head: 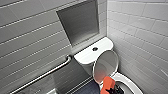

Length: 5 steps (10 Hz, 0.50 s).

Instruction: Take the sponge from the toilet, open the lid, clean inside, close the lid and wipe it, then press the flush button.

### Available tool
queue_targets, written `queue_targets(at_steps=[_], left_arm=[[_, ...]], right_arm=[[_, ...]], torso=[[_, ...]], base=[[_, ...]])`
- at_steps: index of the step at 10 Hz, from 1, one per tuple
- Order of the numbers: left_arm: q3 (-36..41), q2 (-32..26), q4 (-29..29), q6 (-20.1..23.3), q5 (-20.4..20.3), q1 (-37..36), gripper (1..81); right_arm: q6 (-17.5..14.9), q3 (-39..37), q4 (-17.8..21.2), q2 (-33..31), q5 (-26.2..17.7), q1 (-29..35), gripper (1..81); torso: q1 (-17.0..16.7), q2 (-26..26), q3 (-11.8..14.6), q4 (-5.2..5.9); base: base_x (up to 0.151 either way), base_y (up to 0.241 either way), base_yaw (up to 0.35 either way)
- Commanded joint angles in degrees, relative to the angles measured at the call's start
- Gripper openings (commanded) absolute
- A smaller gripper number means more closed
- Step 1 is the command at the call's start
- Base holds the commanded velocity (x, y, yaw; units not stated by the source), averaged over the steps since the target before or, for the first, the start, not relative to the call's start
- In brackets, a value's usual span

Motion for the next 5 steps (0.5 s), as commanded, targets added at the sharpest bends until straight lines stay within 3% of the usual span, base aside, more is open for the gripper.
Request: queue_targets(at_steps=[1,5], left_arm=[[-0.3,-0.6,-0.7,0.2,4.7,0.8,81.1],[-0.3,-0.6,-0.3,0.3,4.8,0.8,81.1]], right_arm=[[0.0,7.5,-0.7,-6.0,-1.5,0.9,1.0],[-0.1,7.5,-0.9,-8.7,3.4,-8.0,1.0]], torso=[[0.0,0.0,0.0,0.0],[0.0,0.0,0.0,0.02]], base=[[0.0,0.0,0.0],[0.0,0.0,0.0]])
